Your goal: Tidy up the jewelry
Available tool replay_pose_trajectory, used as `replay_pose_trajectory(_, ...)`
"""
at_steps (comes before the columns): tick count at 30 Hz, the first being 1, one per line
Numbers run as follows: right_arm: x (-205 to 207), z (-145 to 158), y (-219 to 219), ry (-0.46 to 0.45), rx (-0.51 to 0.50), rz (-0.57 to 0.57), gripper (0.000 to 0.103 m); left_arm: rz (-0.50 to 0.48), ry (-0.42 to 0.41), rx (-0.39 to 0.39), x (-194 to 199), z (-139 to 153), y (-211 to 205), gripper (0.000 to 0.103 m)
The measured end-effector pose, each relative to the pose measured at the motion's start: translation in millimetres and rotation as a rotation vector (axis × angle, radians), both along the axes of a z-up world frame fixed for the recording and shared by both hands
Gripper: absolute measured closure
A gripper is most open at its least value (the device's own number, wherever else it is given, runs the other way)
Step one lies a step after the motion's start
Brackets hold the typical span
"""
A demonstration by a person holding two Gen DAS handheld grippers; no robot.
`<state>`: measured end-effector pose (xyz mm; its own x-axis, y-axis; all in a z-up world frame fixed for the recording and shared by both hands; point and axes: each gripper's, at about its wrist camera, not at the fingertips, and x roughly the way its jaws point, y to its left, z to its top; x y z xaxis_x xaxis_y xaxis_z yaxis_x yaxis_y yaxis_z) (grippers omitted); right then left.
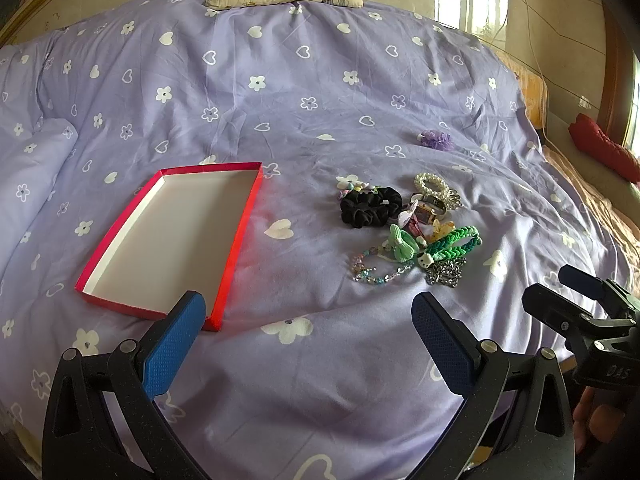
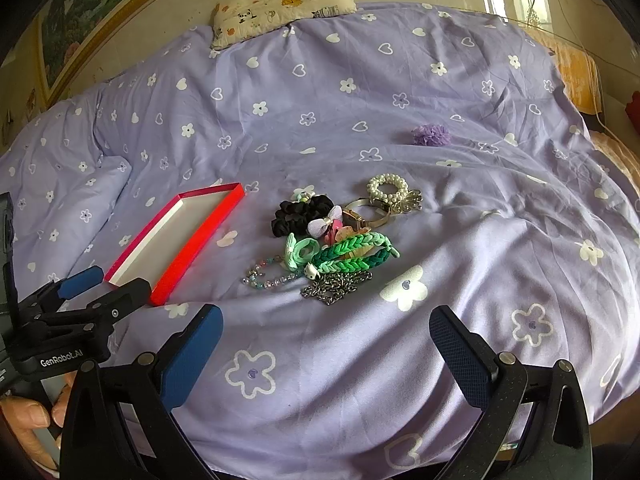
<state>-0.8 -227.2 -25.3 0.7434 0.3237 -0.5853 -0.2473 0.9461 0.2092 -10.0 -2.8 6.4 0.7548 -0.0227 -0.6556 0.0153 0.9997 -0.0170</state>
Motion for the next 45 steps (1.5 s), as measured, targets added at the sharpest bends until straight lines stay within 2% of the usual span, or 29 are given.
replay_pose_trajectory(20,4.8,-0.9,-2.3,0.011,0.016,0.002,0.0,-0.007,0.024,-0.017,-0.9,-5.5,-5.0,0.0)
replay_pose_trajectory(33,40.3,-14.9,-19.0,0.072,0.06,-0.009,0.002,-0.077,0.117,-0.077,42.2,-14.8,-6.6,0.0)
replay_pose_trajectory(39,72.1,-25.5,-26.8,0.124,0.084,-0.014,0.016,-0.128,0.15,-0.083,73.7,-19.6,-14.7,0.006)
replay_pose_trajectory(42,88.5,-31.9,-28.4,0.151,0.09,-0.008,0.025,-0.157,0.176,-0.087,89.8,-24.2,-19.8,0.017)
replay_pose_trajectory(44,98.5,-35.9,-28.1,0.169,0.09,-0.004,0.034,-0.176,0.192,-0.097,99.5,-27.7,-23.0,0.022)
replay_pose_trajectory(45,103.1,-38.3,-27.4,0.176,0.087,0.0,0.035,-0.187,0.2,-0.102,104.5,-29.2,-25.1,0.023)
